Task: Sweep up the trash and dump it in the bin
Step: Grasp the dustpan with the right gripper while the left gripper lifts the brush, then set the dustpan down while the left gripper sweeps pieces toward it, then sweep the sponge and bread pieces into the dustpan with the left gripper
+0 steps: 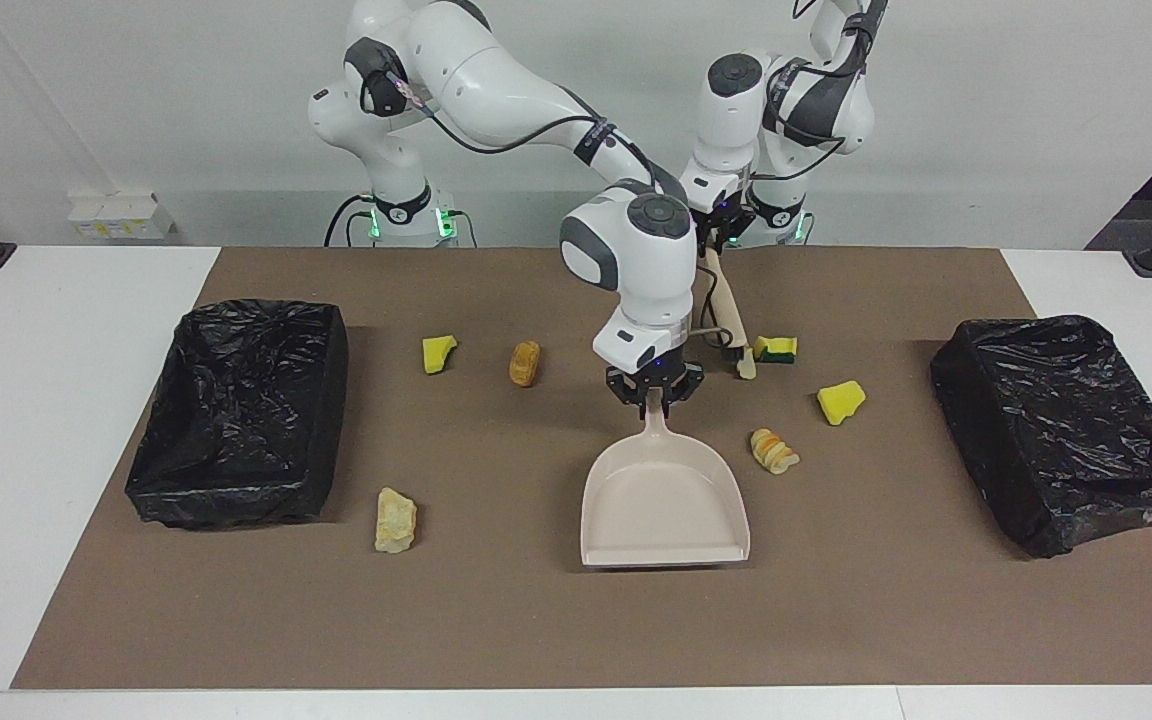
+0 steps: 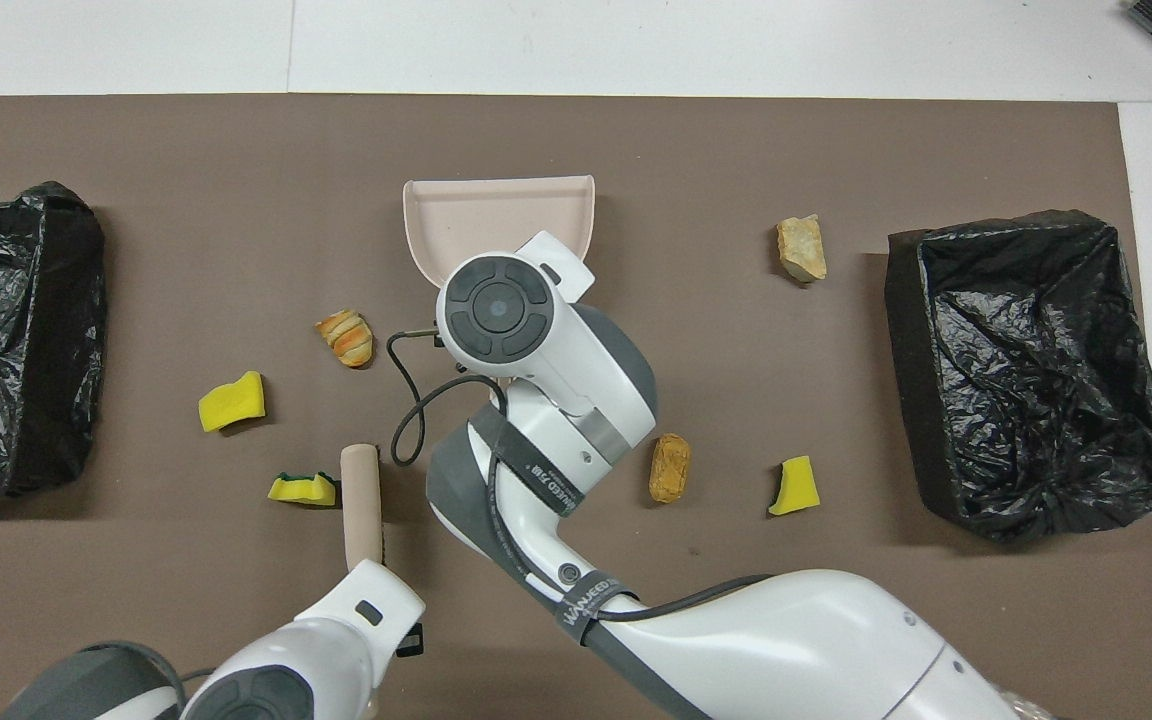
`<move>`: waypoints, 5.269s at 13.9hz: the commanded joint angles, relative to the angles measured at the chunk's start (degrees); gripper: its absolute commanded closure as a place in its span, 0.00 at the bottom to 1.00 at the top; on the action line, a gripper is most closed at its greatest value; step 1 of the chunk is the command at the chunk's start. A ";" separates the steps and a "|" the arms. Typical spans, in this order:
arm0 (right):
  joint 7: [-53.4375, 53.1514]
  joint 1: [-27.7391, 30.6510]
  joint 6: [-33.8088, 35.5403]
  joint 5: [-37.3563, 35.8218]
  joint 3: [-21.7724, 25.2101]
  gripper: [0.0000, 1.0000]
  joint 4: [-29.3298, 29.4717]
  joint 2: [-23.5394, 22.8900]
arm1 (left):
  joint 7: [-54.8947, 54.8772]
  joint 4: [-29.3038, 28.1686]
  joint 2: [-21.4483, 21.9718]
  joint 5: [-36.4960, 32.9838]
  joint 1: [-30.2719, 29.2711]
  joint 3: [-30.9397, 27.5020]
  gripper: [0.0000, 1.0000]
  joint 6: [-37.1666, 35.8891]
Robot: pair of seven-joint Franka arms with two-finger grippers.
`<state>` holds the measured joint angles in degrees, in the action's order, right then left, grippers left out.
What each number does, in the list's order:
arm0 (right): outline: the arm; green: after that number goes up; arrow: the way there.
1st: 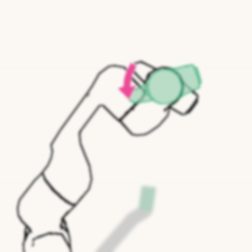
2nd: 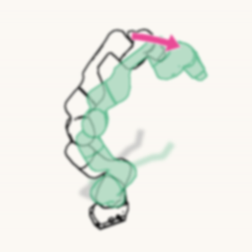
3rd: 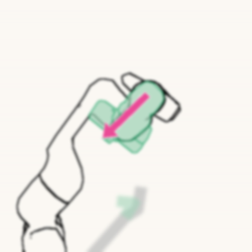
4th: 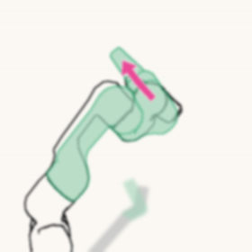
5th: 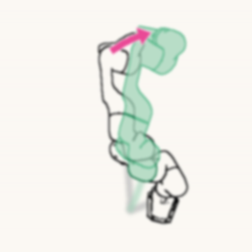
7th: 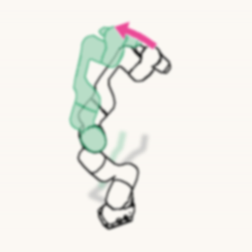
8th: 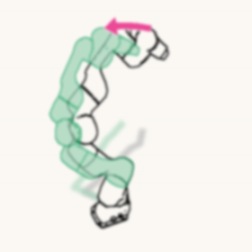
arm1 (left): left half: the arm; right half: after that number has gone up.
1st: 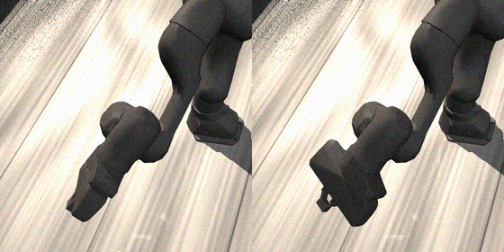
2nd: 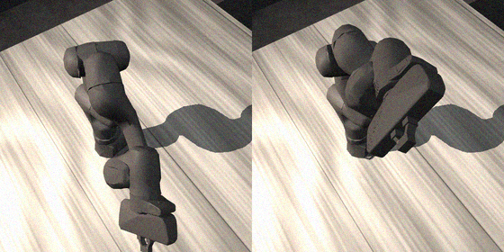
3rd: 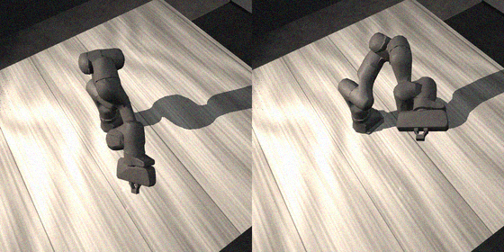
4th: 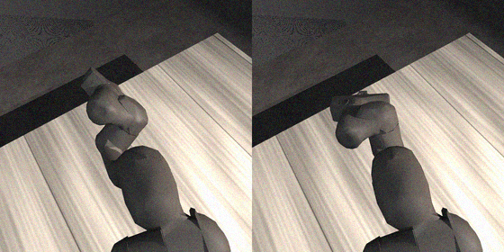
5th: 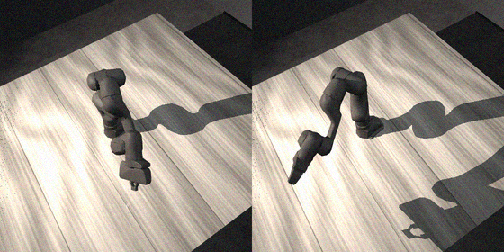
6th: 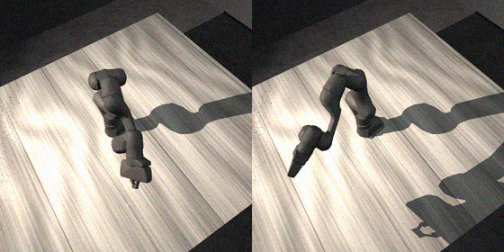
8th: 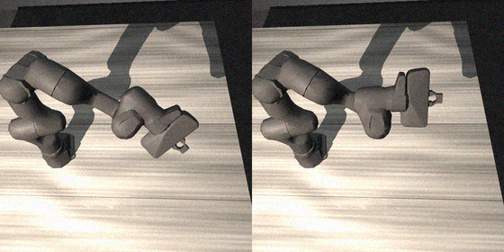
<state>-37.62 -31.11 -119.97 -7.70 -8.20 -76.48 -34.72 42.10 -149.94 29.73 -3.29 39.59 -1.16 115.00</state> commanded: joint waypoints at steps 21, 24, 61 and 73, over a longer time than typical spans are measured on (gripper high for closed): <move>108.02 14.41 8.61 0.41 -0.24 1.00 -15.01 11.17 | -32.43 20.37 -31.56 0.81 -33.10 1.42 1.00 15.87; 107.85 14.50 6.24 0.31 -0.33 1.00 -14.75 9.94 | -32.95 25.30 -37.20 2.58 -28.35 1.60 1.00 16.12; 96.51 8.35 1.56 3.84 -2.70 1.00 -14.57 6.77 | 10.19 4.92 -13.28 3.99 -14.83 3.36 1.00 0.03; 97.03 8.17 2.63 -0.48 -2.87 1.00 -14.66 6.60 | 8.04 13.80 -26.66 17.35 -5.85 4.32 1.00 22.28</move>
<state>60.52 -23.27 -118.01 -6.92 -10.67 -90.69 -28.86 54.43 -137.18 4.32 12.55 30.82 3.29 134.79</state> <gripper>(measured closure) 0.683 0.731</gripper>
